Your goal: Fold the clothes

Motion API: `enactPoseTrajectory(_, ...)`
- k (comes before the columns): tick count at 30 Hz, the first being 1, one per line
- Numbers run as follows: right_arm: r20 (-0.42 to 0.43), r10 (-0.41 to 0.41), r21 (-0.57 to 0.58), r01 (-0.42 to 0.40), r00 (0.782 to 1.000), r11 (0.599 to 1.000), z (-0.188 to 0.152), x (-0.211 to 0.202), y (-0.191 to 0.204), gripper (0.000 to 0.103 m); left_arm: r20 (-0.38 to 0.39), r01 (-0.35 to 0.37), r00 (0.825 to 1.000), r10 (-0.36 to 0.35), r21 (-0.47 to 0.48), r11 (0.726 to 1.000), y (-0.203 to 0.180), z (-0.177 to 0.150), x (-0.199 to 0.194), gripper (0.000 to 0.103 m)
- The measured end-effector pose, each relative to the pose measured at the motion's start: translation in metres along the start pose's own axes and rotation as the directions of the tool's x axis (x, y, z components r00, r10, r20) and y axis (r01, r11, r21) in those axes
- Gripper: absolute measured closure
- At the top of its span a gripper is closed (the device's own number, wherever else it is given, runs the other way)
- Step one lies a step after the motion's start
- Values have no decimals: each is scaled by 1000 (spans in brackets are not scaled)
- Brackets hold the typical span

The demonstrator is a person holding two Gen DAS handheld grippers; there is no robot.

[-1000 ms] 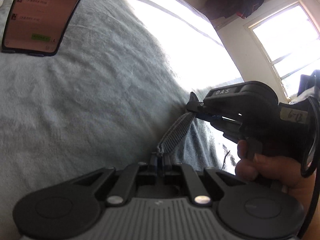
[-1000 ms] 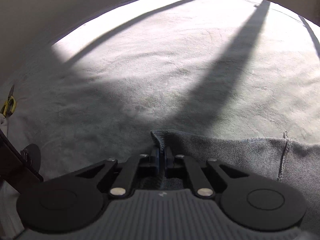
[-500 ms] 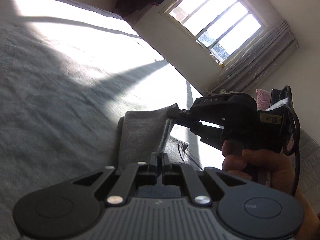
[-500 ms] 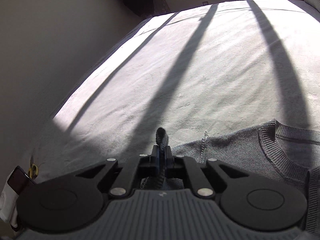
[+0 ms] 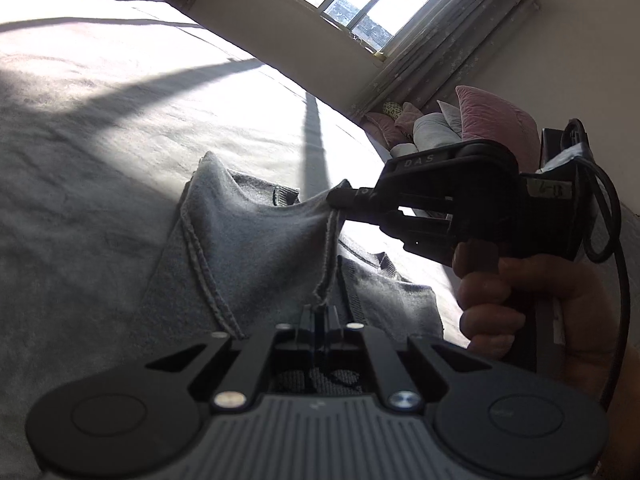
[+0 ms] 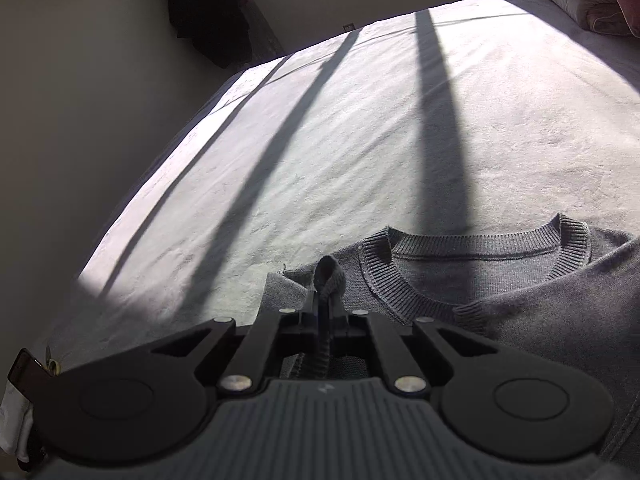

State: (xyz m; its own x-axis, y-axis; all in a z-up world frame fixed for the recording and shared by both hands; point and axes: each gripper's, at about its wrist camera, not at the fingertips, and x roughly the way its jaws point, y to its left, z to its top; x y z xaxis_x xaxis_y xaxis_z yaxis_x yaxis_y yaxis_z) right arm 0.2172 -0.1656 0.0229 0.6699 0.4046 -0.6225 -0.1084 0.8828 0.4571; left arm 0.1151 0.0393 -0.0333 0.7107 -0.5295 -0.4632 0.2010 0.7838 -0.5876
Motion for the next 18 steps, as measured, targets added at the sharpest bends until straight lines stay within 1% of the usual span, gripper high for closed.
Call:
enactPoseTrajectory(6,8,-35,20,35,999,999,-6,-13,-26,98,-45,21,999,-19,52,998,-13,-18,9,99)
enactPoseTrajectory(10,12,-64,27,64,998,998,-12,-12,-42,98,-103,65,993,-59,58,996,-17,-23,14,98)
enactPoseTrajectory(12,12,-93,38,93,996,995,-15,-9,-49,98,-123,89,989,-80,73,993,-21,-23,13,98)
enactPoseTrajectory(14,13,-113,64,112,994,992,-17,-8,-57,97,-143,115,985,-101,90,989,-25,-23,10,93)
enactPoseTrajectory(15,13,-122,78,121,992,990,-18,-7,-61,94,-152,125,982,-110,95,988,-25,-22,9,90)
enactPoseTrajectory(16,19,-132,98,129,991,987,-19,-9,-65,88,-161,135,980,-118,100,986,-26,-20,7,88)
enactPoseTrajectory(18,26,-122,128,118,992,985,-21,-16,-70,86,-174,160,975,-139,117,980,-27,-17,-1,84)
